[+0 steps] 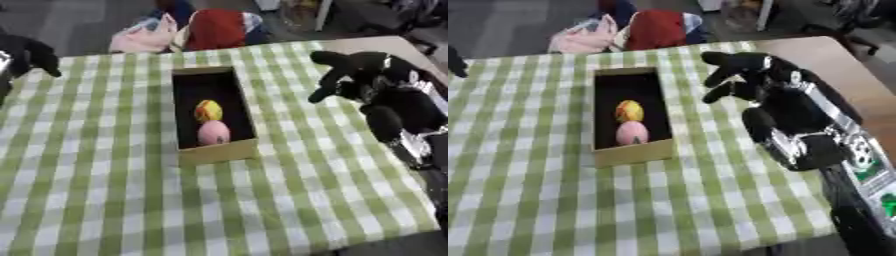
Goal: Pick up objects on the table and place them in the box.
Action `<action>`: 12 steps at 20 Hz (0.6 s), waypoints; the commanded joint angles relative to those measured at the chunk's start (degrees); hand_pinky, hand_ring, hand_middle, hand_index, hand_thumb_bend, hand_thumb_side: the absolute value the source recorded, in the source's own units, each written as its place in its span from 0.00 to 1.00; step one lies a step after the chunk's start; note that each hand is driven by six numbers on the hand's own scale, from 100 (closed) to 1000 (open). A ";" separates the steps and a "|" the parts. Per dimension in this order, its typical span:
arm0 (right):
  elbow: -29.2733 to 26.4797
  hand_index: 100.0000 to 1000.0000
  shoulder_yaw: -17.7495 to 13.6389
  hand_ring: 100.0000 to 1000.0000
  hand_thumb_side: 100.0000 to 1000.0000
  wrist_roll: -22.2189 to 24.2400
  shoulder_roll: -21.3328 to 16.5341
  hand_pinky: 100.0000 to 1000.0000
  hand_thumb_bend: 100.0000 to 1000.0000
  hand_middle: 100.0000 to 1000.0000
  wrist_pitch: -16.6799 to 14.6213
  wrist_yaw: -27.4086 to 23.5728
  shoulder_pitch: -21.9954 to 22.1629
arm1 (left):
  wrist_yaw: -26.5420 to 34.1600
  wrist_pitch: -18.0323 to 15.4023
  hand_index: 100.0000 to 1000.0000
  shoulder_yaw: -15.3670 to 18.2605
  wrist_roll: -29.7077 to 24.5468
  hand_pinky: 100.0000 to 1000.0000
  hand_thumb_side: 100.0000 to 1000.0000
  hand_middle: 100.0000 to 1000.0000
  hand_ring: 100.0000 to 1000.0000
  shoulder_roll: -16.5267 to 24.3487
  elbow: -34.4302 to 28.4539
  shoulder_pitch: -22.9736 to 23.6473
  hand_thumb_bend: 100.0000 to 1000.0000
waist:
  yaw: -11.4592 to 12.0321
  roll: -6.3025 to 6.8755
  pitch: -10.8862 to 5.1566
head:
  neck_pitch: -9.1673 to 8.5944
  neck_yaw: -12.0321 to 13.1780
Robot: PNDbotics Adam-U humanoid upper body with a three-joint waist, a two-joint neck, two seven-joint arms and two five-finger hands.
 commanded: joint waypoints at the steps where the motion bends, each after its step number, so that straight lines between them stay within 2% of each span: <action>1: -1.25 0.87 -1.35 1.00 0.34 -2.12 0.06 0.70 0.00 0.69 1.55 1.62 0.25 | 1.78 0.47 0.65 3.30 2.32 0.75 0.81 0.52 0.52 0.14 -6.44 2.67 0.00 | 0.57 -0.14 -0.54 | 0.36 -0.46; 2: -1.25 0.87 -1.50 1.00 0.33 -2.61 0.29 0.70 0.00 0.69 1.97 1.87 0.51 | 1.86 0.54 0.65 3.96 3.04 0.75 0.84 0.52 0.52 -0.38 -7.49 3.82 0.00 | 0.86 -0.19 -0.49 | 0.34 -0.49; 3: -1.25 0.87 -1.69 1.00 0.35 -3.12 0.53 0.70 0.00 0.69 2.39 2.09 0.85 | 1.89 0.58 0.65 4.65 3.79 0.76 0.81 0.52 0.52 -1.08 -8.37 4.99 0.00 | 1.22 -0.26 -0.46 | 0.34 -0.51; 6: -1.06 0.87 -2.34 1.00 0.39 -4.58 1.19 0.70 0.00 0.69 3.46 2.71 1.86 | 1.52 0.47 0.65 5.96 5.06 0.76 0.82 0.53 0.53 -3.04 -10.30 7.80 0.00 | 2.20 -0.45 -0.37 | 0.48 -0.50; 12: 1.03 0.87 -3.72 1.00 0.44 -6.78 2.48 0.71 0.00 0.70 4.73 4.60 3.73 | -1.01 0.10 0.65 7.14 4.83 0.77 0.84 0.53 0.53 -6.92 -10.54 11.46 0.00 | 3.98 -0.38 -0.10 | 1.17 0.00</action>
